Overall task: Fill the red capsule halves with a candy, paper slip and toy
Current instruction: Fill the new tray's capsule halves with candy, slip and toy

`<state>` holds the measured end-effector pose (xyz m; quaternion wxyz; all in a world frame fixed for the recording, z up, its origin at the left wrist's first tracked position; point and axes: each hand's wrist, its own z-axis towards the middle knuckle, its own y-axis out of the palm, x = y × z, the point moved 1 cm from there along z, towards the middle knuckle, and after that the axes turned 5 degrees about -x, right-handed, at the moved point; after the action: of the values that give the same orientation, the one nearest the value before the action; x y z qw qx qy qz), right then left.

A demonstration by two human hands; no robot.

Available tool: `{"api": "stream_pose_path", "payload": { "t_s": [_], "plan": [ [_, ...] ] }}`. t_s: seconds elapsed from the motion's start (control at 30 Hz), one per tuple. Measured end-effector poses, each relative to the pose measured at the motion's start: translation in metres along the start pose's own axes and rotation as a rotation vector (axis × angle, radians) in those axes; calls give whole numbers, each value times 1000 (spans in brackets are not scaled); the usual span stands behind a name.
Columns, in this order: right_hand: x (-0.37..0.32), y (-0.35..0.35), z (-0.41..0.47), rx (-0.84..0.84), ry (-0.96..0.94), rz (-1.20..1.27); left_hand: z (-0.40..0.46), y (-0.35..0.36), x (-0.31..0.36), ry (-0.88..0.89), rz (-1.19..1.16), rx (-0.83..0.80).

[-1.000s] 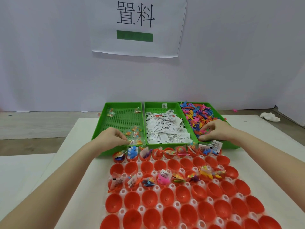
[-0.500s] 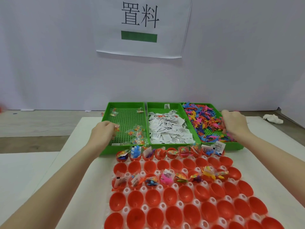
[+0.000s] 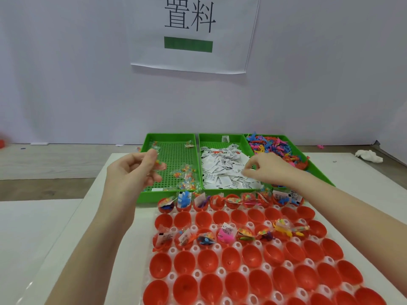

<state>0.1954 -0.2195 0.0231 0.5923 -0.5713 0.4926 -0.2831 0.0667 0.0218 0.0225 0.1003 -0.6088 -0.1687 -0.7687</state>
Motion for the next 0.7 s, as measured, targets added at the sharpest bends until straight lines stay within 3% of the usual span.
{"api": "stream_pose_path", "payload": {
  "t_s": [0.1,0.3,0.53,0.7],
  "plan": [
    [-4,10,5,-59,61,-270,-4,3,5,12,-10,2],
    [-10,7,1,91,87,-128,-6,8,5,10,12,-28],
    [-6,-3,-4,139,167,-373,-9,16,5,14,83,-60],
    [-1,-9,-6,183,188,-216,-14,22,6,1,128,-126]
  ]
}}
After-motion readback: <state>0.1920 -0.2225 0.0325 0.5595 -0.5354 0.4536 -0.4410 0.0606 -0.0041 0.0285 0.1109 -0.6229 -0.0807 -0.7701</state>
